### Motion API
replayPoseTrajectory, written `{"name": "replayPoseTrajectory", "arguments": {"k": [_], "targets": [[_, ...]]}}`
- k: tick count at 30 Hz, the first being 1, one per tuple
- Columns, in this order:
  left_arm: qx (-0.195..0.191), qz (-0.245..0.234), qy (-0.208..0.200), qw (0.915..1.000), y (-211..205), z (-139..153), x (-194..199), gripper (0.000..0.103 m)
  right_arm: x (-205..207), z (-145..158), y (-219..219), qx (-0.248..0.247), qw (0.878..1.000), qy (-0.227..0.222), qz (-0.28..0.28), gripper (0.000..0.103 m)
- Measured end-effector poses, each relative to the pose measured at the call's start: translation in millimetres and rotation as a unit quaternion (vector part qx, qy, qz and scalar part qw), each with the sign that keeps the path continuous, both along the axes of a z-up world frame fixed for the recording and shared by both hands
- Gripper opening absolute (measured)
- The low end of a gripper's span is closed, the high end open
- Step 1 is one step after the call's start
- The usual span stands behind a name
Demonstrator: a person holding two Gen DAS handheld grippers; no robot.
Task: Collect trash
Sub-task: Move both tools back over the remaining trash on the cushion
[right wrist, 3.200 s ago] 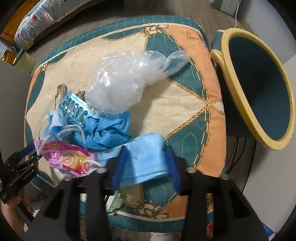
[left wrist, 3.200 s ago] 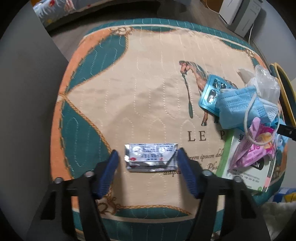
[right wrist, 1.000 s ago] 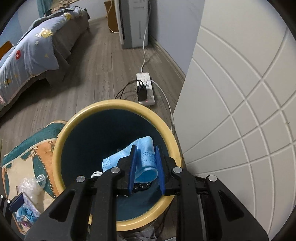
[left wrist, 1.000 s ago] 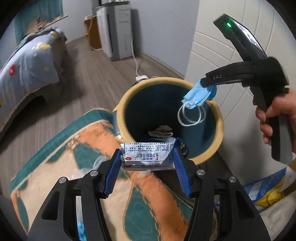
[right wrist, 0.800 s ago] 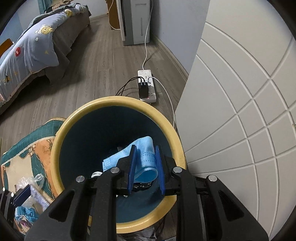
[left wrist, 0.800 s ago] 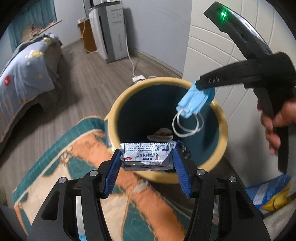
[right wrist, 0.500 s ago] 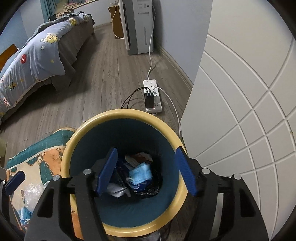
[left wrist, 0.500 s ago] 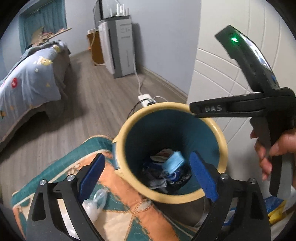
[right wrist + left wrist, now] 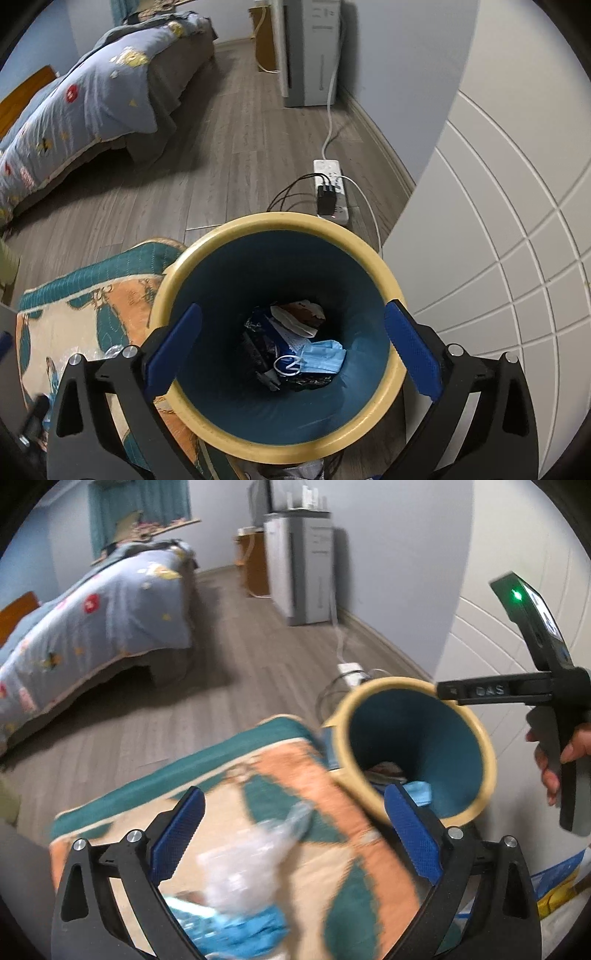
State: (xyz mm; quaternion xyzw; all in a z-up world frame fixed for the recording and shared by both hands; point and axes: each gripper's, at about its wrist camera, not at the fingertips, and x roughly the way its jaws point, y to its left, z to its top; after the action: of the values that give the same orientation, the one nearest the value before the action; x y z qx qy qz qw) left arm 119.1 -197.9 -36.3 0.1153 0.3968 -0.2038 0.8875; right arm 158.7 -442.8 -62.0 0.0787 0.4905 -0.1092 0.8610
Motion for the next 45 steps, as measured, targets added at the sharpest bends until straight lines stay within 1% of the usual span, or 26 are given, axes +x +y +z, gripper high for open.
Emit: {"name": "replayPoseTrajectory", "arguments": {"k": [8, 12, 14, 17, 18, 20, 22, 25, 27, 29, 31, 33, 37, 39, 40, 45], "targets": [[0.003, 0.066, 0.004, 0.9978, 83, 22, -12, 0.097, 2, 21, 31, -0.006, 0.999, -0.019, 0.025, 0.097], [-0.016, 0.109, 0.015, 0.9938, 127, 27, -26, 0.098, 2, 32, 59, -0.012, 0.998, -0.033, 0.046, 0.097], [-0.029, 0.134, 0.013, 0.9905, 148, 28, -39, 0.098, 2, 36, 77, -0.011, 0.997, -0.033, 0.062, 0.097], [-0.049, 0.149, 0.014, 0.9876, 166, 23, -49, 0.098, 1, 43, 102, -0.024, 0.996, -0.033, 0.073, 0.097], [-0.047, 0.156, 0.022, 0.9865, 172, 22, -49, 0.098, -1, 45, 111, -0.029, 0.996, -0.035, 0.075, 0.097], [-0.043, 0.163, 0.016, 0.9856, 178, 23, -51, 0.098, -4, 50, 124, -0.033, 0.996, -0.038, 0.076, 0.097], [-0.046, 0.163, 0.011, 0.9855, 187, 24, -55, 0.098, -9, 55, 139, -0.024, 0.995, -0.045, 0.085, 0.097], [-0.051, 0.165, 0.013, 0.9849, 199, 23, -58, 0.098, -15, 54, 159, -0.004, 0.994, -0.036, 0.099, 0.097], [-0.053, 0.164, 0.011, 0.9849, 204, 21, -60, 0.098, -18, 49, 171, 0.002, 0.994, -0.023, 0.105, 0.097], [-0.051, 0.161, 0.010, 0.9856, 208, 17, -59, 0.098, -20, 44, 184, -0.005, 0.994, -0.014, 0.109, 0.097], [-0.032, 0.158, 0.009, 0.9869, 209, 11, -59, 0.098, -21, 39, 195, -0.004, 0.994, -0.007, 0.113, 0.097], [-0.018, 0.154, 0.011, 0.9879, 209, 6, -60, 0.098, -20, 33, 204, 0.014, 0.993, 0.002, 0.121, 0.097], [-0.022, 0.142, 0.018, 0.9894, 211, -1, -61, 0.098, -18, 21, 228, 0.018, 0.989, 0.025, 0.146, 0.097], [-0.022, 0.136, 0.025, 0.9901, 211, -6, -62, 0.098, -16, 14, 239, 0.041, 0.984, 0.031, 0.168, 0.097], [-0.023, 0.130, 0.032, 0.9907, 210, -9, -62, 0.098, -14, 9, 244, 0.045, 0.983, 0.039, 0.172, 0.097], [-0.009, 0.099, 0.056, 0.9935, 197, -30, -64, 0.098, -10, -12, 261, 0.017, 0.981, 0.062, 0.182, 0.097]]}}
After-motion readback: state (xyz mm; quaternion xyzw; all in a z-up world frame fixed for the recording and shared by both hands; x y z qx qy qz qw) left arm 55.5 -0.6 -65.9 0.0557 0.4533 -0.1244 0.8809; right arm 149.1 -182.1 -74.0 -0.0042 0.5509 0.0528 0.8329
